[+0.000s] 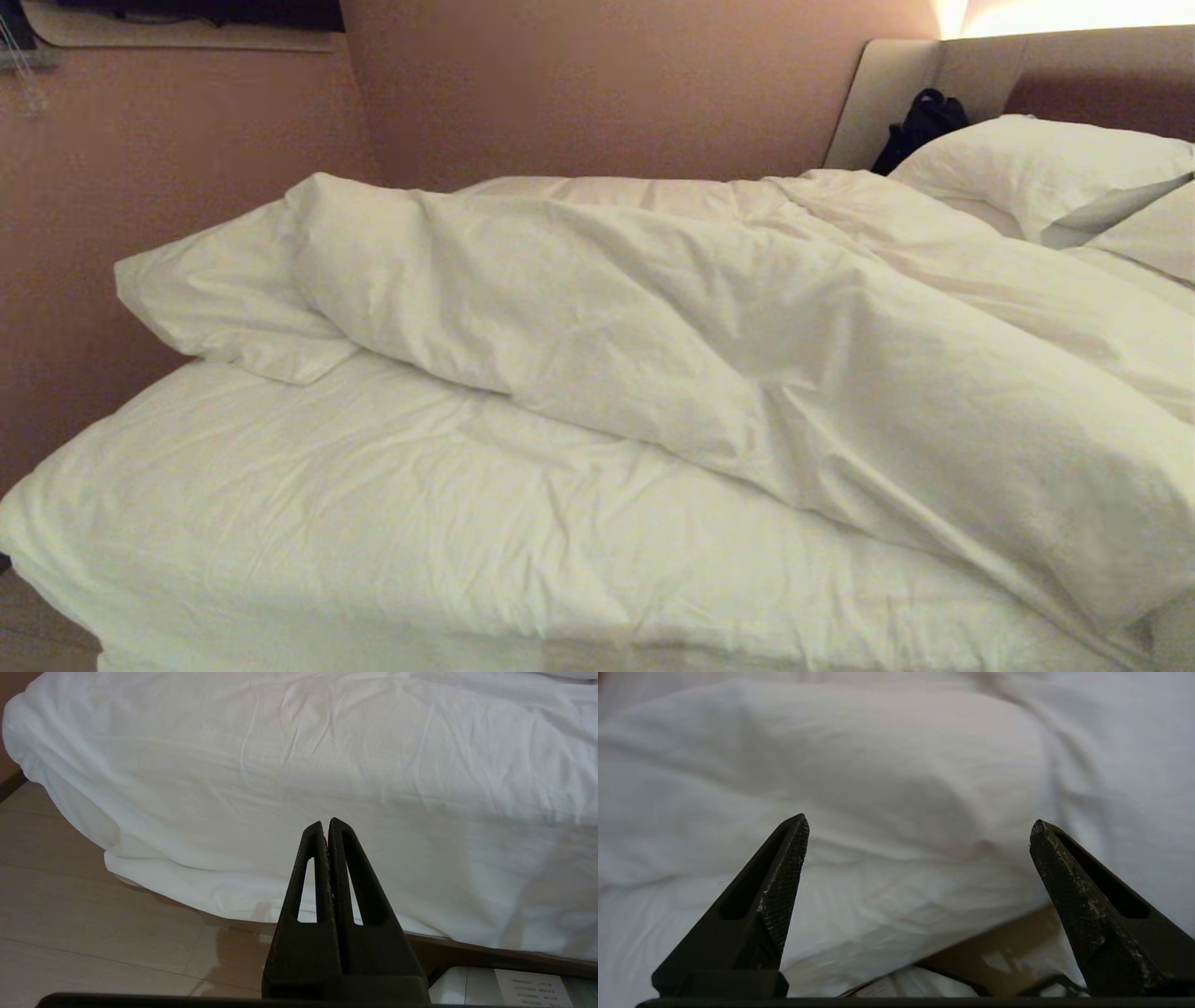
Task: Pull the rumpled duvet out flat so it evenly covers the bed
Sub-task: Flatten the corners of the folded blanket
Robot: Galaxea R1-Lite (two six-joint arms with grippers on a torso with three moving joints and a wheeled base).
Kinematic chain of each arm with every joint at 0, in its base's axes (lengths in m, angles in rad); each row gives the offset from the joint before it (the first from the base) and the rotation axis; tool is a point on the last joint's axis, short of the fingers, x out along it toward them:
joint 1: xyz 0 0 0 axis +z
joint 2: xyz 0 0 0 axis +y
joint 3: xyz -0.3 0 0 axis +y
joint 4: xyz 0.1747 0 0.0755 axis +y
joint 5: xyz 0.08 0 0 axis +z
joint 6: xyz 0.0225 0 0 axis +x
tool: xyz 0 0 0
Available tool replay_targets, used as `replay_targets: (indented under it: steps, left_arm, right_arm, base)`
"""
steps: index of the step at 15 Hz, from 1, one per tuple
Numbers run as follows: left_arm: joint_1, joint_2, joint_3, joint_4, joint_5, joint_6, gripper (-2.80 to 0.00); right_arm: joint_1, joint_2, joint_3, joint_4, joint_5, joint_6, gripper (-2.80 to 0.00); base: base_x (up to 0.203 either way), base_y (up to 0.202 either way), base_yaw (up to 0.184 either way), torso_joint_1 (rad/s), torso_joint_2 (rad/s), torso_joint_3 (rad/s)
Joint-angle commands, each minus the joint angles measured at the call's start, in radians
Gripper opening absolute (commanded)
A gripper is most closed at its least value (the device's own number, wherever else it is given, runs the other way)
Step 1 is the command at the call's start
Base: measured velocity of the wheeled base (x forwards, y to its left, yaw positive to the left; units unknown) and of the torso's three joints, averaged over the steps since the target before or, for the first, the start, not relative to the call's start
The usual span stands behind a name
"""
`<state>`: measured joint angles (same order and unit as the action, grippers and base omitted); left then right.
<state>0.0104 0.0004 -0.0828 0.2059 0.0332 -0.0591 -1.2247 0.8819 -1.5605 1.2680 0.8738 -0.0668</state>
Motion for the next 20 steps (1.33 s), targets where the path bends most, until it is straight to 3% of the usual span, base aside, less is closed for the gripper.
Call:
replay_targets:
  steps: [1,2,3,8,12,15,20]
  left_arm:
    - [0.000,0.000,0.000,0.000,0.001,-0.001,-2.80]
    - [0.000,0.000,0.000,0.001,0.001,-0.001,-2.80]
    - [0.000,0.000,0.000,0.001,-0.001,-0.001,-2.80]
    - [0.000,0.000,0.000,0.001,0.001,-0.001,-2.80]
    - [0.000,0.000,0.000,0.001,0.001,-0.001,-2.80]
    - [0.000,0.000,0.000,0.001,0.001,-0.001,-2.80]
    - [0.000,0.000,0.000,0.001,0.001,-0.001,-2.80]
  right_arm:
    - [0.001,-0.037,0.015,0.004,0.126,-0.001,0.00]
    - [0.001,-0.049,0.020,0.004,0.160,-0.002,0.00]
    - [0.003,-0.057,0.020,0.004,0.201,-0.003,-2.80]
    - [0.004,-0.135,0.023,-0.006,0.301,-0.002,-2.80]
    - [-0.004,-0.252,0.065,-0.010,0.287,0.010,-2.80]
    - [-0.004,-0.218,0.041,-0.024,0.259,0.056,-2.80]
    - [-0.004,-0.169,0.041,-0.053,0.257,0.064,-2.80]
  base:
    - [0.000,0.000,0.000,0.000,0.00,0.000]
    - [0.000,0.000,0.000,0.000,0.00,0.000]
    - [0.000,0.000,0.000,0.000,0.00,0.000]
    - [0.000,0.000,0.000,0.000,0.00,0.000]
    - [0.000,0.000,0.000,0.000,0.00,0.000]
    - [0.000,0.000,0.000,0.000,0.00,0.000]
    - [0.000,0.000,0.000,0.000,0.00,0.000]
